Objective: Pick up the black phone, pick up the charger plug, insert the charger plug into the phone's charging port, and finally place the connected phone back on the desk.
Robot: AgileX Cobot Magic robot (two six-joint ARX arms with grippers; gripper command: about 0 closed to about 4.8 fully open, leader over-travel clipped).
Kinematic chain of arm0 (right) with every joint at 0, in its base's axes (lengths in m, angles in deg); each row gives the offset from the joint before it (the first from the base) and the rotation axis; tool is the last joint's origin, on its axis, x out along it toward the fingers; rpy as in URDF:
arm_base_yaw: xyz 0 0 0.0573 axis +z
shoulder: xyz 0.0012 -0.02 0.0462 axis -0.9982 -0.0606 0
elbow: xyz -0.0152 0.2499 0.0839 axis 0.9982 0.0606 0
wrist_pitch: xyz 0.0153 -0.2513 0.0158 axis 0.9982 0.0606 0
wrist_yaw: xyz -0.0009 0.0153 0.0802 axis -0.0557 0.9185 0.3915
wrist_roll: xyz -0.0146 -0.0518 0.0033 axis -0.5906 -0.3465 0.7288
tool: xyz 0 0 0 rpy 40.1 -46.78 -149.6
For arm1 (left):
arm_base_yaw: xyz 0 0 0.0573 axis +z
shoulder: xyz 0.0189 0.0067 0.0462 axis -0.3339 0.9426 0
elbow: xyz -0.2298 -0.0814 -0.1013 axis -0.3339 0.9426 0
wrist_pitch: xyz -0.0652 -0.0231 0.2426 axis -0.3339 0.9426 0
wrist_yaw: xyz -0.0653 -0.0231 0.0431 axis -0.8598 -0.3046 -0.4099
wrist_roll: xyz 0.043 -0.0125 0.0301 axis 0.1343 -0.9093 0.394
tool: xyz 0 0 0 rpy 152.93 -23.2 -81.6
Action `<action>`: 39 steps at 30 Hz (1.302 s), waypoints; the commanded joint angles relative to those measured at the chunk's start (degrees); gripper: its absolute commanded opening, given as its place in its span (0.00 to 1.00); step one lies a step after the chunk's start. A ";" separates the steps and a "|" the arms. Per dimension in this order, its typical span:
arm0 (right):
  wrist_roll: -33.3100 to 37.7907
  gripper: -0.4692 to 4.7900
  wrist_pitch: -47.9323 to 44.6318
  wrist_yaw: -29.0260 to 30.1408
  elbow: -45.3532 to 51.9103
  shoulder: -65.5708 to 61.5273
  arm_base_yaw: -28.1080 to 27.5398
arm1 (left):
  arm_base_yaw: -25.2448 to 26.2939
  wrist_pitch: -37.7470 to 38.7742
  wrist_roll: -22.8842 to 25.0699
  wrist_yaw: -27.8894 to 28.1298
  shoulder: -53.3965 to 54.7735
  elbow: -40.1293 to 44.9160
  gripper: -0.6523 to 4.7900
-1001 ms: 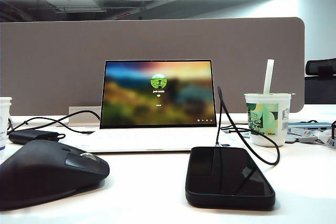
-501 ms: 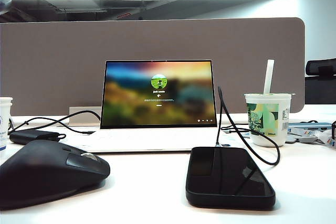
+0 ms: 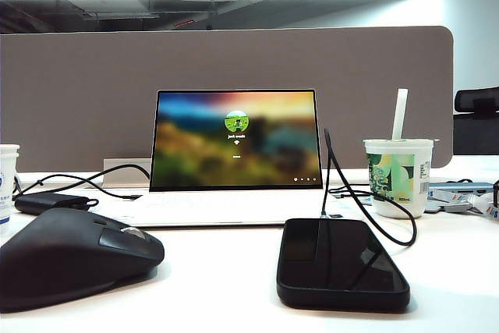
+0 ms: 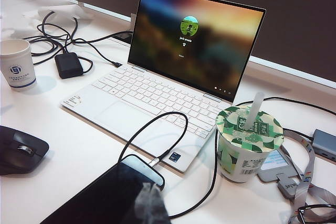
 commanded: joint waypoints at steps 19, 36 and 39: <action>0.04 0.08 -0.98 -0.02 -0.26 0.04 -0.02 | -1.03 -2.93 5.68 4.33 0.02 1.66 0.12; -1.86 0.08 -1.03 -7.32 -0.24 0.02 -0.20 | -0.98 -2.19 5.62 4.24 0.02 1.66 0.17; -1.77 0.08 -5.97 -20.52 3.56 1.18 -0.35 | -0.98 -2.16 5.62 4.24 0.04 1.66 0.17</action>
